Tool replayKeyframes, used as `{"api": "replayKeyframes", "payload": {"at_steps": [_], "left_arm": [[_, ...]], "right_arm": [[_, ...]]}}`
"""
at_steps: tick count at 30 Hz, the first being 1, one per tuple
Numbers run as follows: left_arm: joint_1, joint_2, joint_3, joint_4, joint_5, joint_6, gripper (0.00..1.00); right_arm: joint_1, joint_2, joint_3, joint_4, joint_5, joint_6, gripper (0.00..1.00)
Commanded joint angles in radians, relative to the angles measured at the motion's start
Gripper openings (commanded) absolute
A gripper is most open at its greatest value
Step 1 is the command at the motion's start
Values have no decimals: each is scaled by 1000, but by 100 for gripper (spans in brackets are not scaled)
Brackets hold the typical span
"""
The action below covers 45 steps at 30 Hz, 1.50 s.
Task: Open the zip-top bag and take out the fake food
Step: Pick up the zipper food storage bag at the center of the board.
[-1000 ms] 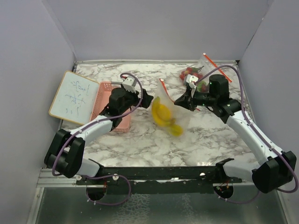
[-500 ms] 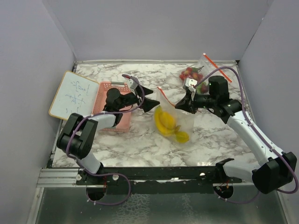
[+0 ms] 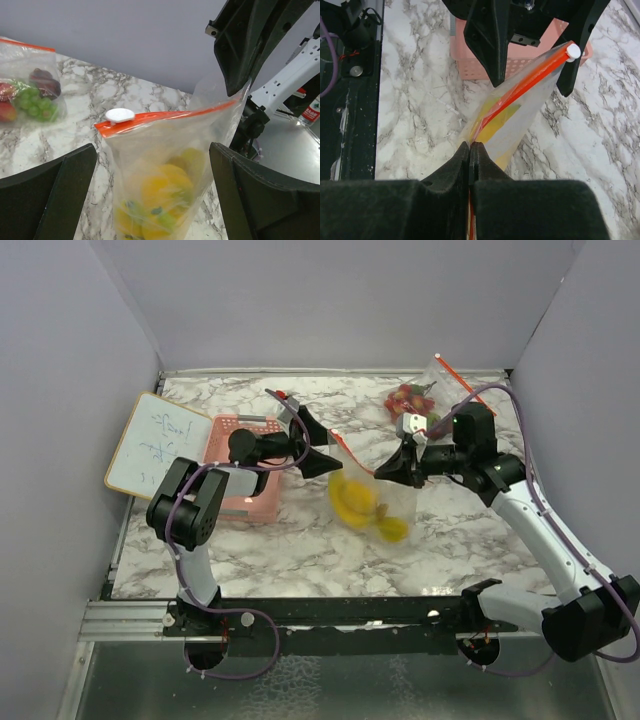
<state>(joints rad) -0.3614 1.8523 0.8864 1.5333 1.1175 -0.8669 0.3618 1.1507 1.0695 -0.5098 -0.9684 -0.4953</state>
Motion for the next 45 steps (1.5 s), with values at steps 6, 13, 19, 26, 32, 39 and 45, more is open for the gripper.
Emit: {"api": "replayKeyframes", "payload": {"at_steps": [6, 13, 19, 26, 32, 39, 45], "left_arm": [[-3, 10, 47, 238, 88, -81, 87], [-12, -21, 32, 238, 74, -85, 20], [-14, -57, 20, 237, 59, -93, 0], [-38, -100, -14, 237, 90, -111, 0], [-44, -146, -87, 237, 93, -98, 0], [-77, -150, -105, 237, 98, -98, 0], [-92, -199, -108, 235, 102, -107, 0]], "right_arm": [[6, -37, 36, -6, -85, -18, 2], [6, -36, 20, 7, -63, -5, 2], [5, -19, -21, 84, 82, 76, 2], [6, 7, -8, 167, 305, 269, 35], [6, -62, -52, 365, 385, 480, 81], [5, 30, -64, 572, 70, 726, 79], [9, 89, -98, 738, -56, 842, 50]]}}
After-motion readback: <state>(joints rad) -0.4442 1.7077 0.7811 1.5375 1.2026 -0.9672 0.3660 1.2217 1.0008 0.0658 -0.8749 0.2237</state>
